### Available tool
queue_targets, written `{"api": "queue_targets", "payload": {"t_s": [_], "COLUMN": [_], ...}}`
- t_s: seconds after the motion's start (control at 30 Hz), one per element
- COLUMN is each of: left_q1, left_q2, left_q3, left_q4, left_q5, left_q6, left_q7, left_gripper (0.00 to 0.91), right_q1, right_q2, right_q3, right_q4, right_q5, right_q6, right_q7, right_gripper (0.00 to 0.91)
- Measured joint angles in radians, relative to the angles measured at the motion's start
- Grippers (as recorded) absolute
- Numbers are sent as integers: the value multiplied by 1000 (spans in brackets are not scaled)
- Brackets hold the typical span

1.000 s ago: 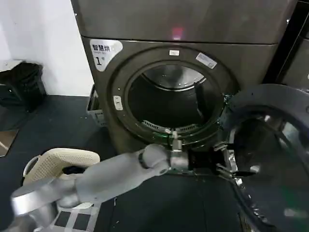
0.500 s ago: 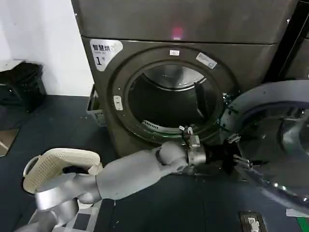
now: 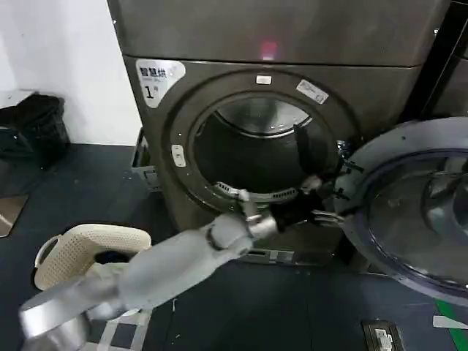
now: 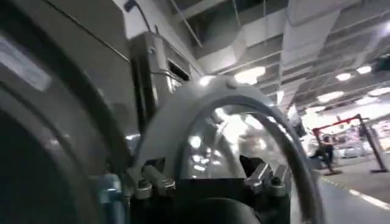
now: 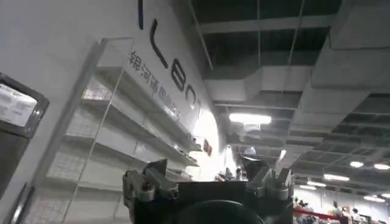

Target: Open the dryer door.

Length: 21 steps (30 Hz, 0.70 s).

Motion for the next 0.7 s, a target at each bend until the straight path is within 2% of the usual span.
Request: {"api": "queue_targets", "payload": {"t_s": [0.2, 0.3, 0.5, 0.7], "left_q1": [53, 82, 124, 152], "left_q2": [135, 211, 374, 548], "left_q3": [-56, -81, -125, -159], "left_q4": [-93, -132, -194, -209], "left_q5": [-58, -97, -49, 31], "left_q6": [-29, -33, -11, 18], "left_q7": [53, 40, -9, -4], "left_gripper": [907, 907, 907, 907], "right_q1": [10, 19, 39, 64], "right_q2": [-9, -8, -19, -22], "right_q3": [19, 21, 17, -7], "right_q4": [-7, 2, 1, 6], "right_q5": [-1, -2, -12, -24], "right_q6": [0, 0, -1, -1], "right_q7": [1, 1, 1, -1], "right_gripper": [907, 907, 907, 907]}}
